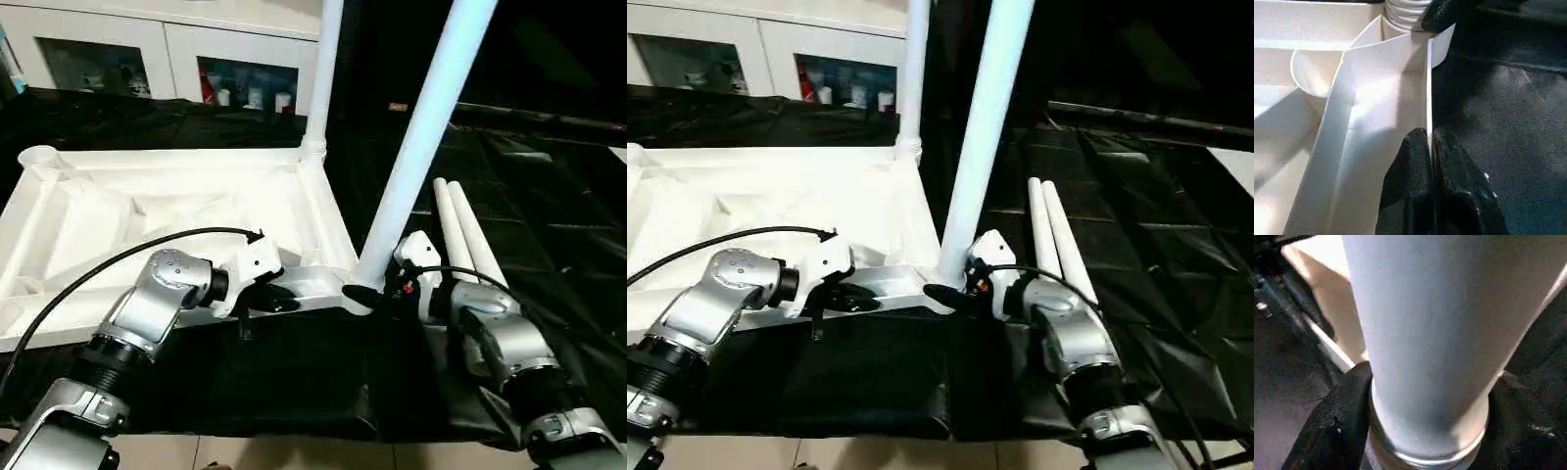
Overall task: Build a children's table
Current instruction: Rotate leg to tighten
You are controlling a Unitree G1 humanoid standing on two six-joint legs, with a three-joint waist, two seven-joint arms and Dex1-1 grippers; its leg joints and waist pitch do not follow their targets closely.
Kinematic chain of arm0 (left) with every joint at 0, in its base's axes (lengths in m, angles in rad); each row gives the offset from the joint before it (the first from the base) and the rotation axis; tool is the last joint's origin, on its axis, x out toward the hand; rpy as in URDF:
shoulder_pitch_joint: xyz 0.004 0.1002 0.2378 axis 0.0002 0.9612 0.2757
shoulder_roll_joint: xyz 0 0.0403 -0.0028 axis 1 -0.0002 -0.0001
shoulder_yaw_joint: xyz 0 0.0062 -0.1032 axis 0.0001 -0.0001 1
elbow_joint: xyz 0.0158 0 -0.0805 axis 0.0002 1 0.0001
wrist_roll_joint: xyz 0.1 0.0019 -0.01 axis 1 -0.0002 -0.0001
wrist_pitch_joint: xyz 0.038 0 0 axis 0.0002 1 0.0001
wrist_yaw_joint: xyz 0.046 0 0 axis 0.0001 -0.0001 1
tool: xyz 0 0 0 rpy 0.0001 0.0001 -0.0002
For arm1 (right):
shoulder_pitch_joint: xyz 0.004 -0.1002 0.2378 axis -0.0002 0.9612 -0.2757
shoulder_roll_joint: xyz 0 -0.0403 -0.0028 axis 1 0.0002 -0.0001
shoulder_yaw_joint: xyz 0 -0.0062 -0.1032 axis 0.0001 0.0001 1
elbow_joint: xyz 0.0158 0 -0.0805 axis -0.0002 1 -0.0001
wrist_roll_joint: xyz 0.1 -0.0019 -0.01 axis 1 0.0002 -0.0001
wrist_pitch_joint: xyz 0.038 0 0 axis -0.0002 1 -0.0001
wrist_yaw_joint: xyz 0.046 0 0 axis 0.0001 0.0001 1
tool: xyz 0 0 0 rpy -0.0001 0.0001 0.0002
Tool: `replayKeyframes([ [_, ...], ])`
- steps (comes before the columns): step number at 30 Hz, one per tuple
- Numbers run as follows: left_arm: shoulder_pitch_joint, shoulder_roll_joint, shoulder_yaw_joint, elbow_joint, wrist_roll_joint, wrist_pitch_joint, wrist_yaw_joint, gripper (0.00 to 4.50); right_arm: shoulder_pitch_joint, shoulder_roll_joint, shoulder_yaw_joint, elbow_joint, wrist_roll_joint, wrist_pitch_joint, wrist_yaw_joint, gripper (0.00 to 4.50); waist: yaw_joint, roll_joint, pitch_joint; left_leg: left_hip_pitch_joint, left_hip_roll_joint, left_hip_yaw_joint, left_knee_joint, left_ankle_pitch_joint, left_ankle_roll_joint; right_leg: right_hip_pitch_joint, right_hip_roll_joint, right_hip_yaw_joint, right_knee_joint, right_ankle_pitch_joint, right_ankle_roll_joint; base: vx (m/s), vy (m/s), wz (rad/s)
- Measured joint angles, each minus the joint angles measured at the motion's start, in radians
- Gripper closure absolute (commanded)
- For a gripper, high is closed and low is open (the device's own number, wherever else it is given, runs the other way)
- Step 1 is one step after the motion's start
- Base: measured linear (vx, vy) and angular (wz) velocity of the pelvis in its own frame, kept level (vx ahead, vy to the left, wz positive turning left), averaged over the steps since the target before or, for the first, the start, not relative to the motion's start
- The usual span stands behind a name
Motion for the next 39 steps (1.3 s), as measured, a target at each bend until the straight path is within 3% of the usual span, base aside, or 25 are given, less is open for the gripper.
replayKeyframes([
  [3,-0.012,-0.038,0.006,0.022,0.026,0.022,0.064,4.50,-0.009,0.057,-0.034,0.045,-0.001,-0.002,-0.134,1.76,-0.004,-0.002,-0.002,0.001,0.000,0.000,0.001,0.001,-0.001,0.004,0.000,0.001,0.000,0.001,-0.001,0.000,0.000,0.00],
  [7,-0.099,-0.230,0.013,0.133,0.081,0.135,0.323,4.50,-0.072,0.168,-0.151,0.146,-0.012,0.023,-0.544,1.76,0.002,0.000,-0.004,0.002,-0.004,0.000,0.005,0.002,-0.003,0.004,-0.003,0.003,-0.001,0.000,0.001,0.000,0.000,0.00],
  [11,-0.134,-0.319,0.013,0.196,0.083,0.165,0.429,4.50,-0.119,0.229,-0.194,0.201,-0.016,0.033,-0.722,1.76,0.007,0.005,-0.008,0.001,-0.007,-0.001,0.005,0.002,-0.003,0.007,-0.005,0.006,-0.001,0.000,0.002,0.000,0.000,0.00],
  [14,-0.138,-0.320,0.013,0.204,0.085,0.161,0.431,4.50,-0.125,0.236,-0.195,0.211,-0.029,0.021,-0.734,1.76,0.007,0.005,-0.008,0.000,-0.007,-0.002,0.005,0.002,-0.003,0.007,-0.004,0.004,-0.001,0.001,0.006,0.000,0.000,0.00],
  [15,-0.138,-0.320,0.013,0.204,0.086,0.161,0.431,4.50,-0.125,0.237,-0.195,0.213,-0.031,0.015,-0.734,1.06,0.007,0.005,-0.008,0.000,-0.007,-0.003,0.005,0.002,-0.003,0.007,-0.004,0.004,-0.001,0.001,0.006,0.000,0.000,0.00],
  [23,-0.134,-0.269,0.030,0.202,0.105,0.116,0.443,4.50,-0.116,0.242,-0.158,0.219,-0.041,-0.008,-0.611,0.55,-0.024,0.000,-0.008,-0.005,-0.006,-0.008,0.004,0.002,-0.003,0.002,-0.003,0.000,-0.002,0.002,0.009,0.000,0.000,0.00],
  [31,-0.085,-0.138,0.023,0.138,0.074,-0.009,0.234,4.50,-0.065,0.080,-0.072,0.115,-0.048,0.008,-0.303,0.55,-0.021,0.004,-0.005,-0.008,-0.004,-0.007,-0.005,0.002,-0.003,-0.004,0.000,0.000,-0.002,0.001,0.003,0.000,0.000,0.00],
  [39,-0.023,-0.014,0.005,0.025,-0.005,-0.008,-0.025,4.50,-0.007,-0.068,0.030,-0.032,-0.032,0.033,0.049,0.55,-0.010,0.004,-0.003,-0.008,-0.004,-0.004,-0.003,-0.002,0.009,-0.006,-0.001,-0.001,-0.003,-0.006,-0.001,0.021,0.004,0.00],
])
